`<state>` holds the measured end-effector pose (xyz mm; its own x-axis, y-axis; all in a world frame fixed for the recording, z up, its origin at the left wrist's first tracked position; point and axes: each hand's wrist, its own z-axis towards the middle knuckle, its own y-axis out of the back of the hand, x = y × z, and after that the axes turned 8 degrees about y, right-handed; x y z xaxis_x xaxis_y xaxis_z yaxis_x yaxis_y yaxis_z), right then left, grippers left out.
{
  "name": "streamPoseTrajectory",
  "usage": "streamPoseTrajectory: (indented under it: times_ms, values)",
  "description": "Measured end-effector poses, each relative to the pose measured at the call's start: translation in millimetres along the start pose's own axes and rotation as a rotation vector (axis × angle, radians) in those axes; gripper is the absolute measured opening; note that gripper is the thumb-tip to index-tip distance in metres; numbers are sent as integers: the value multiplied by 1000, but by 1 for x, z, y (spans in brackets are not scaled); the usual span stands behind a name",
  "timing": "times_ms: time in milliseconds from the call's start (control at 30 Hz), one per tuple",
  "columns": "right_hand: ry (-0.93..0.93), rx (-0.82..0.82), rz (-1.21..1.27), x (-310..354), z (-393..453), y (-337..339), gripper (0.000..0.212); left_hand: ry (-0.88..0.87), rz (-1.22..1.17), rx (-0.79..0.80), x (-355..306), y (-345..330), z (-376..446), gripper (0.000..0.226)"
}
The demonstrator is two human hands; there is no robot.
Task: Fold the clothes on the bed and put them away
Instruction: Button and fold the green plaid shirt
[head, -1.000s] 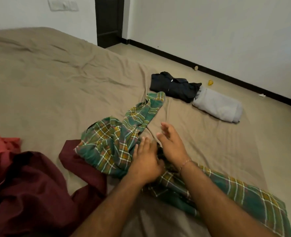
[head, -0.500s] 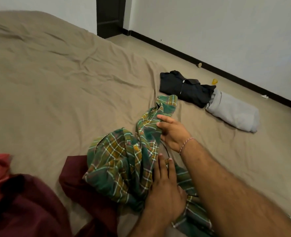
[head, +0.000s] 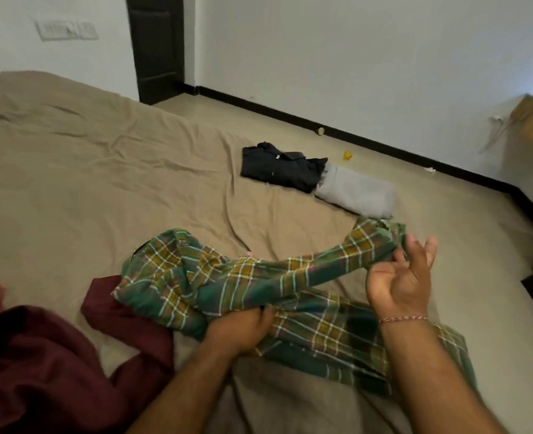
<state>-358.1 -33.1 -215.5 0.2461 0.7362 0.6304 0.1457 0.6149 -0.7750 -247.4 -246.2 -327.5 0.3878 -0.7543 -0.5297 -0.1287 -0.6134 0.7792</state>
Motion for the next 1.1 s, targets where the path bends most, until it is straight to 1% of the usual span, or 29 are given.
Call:
streamPoseTrajectory:
  times_ms: [100,167,200,233,267,333,367,400,433,467,500,533,567,633,667,733,767,800,833,867,900,967,1000,1033,1100]
  values:
    - [36,-77,-7,44,-10,38,90,-38,52,-40,0,0,-15,56]
    - [47,-101,-18,67,-11,60,93,-64,-17,-70,4,-2,-17,58]
    - [58,-118,-27,80,-12,71,96,-89,-108,-53,2,-2,-21,59]
    - [64,-137,-31,88,-12,81,99,-99,-256,-20,2,0,-24,59]
    - [69,-153,-56,95,-11,90,103,-103,-435,-1,2,1,-25,54]
    - [23,-202,-132,104,-12,111,107,-36,-854,29,-5,4,-33,35]
    - [-32,-238,-183,107,-14,125,103,-35,-1106,63,-11,1,-37,37]
    - [-92,-261,-269,107,-16,140,92,-28,-1368,117,-16,-4,-38,47]
    - [-149,-266,-356,107,-18,157,74,-35,-1554,175,-23,-9,-42,63]
    - [-208,-261,-430,107,-19,172,52,-46,-1670,214,-28,-13,-47,75]
    - [-254,-256,-468,107,-20,184,32,-41,-1725,220,-33,-18,-52,75]
    - [-282,-248,-491,107,-20,189,17,-8,-1759,196,-35,-22,-56,65]
    - [-299,-237,-511,109,-18,190,12,51,-1775,159,-34,-27,-57,56]
    - [-312,-185,-607,114,-12,193,17,177,-1808,60,-33,-34,-57,50]
    - [-291,-144,-706,115,-10,191,18,235,-1827,15,-30,-33,-55,48]
    - [-218,-86,-923,115,-8,192,15,320,-1807,-90,-29,-31,-54,43]
    - [-189,-90,-965,115,-7,194,12,352,-1759,-171,-29,-30,-52,35]
    - [-171,-101,-942,115,-5,196,14,385,-1683,-273,-28,-27,-52,24]
    - [-148,-107,-848,116,-1,198,22,408,-1593,-375,-28,-24,-52,11]
    - [-110,-109,-719,119,3,198,29,416,-1534,-462,-29,-22,-52,4]
    - [-59,-102,-598,122,6,197,34,408,-1519,-516,-29,-19,-53,5]
    - [15,-76,-463,130,14,197,36,339,-1582,-551,-33,-16,-55,11]
    - [18,-77,-469,133,18,199,34,288,-1620,-537,-34,-15,-54,14]
    - [1,-95,-521,133,20,202,34,236,-1645,-507,-35,-16,-53,17]
    - [-33,-123,-746,129,23,211,41,190,-1668,-412,-35,-23,-50,21]
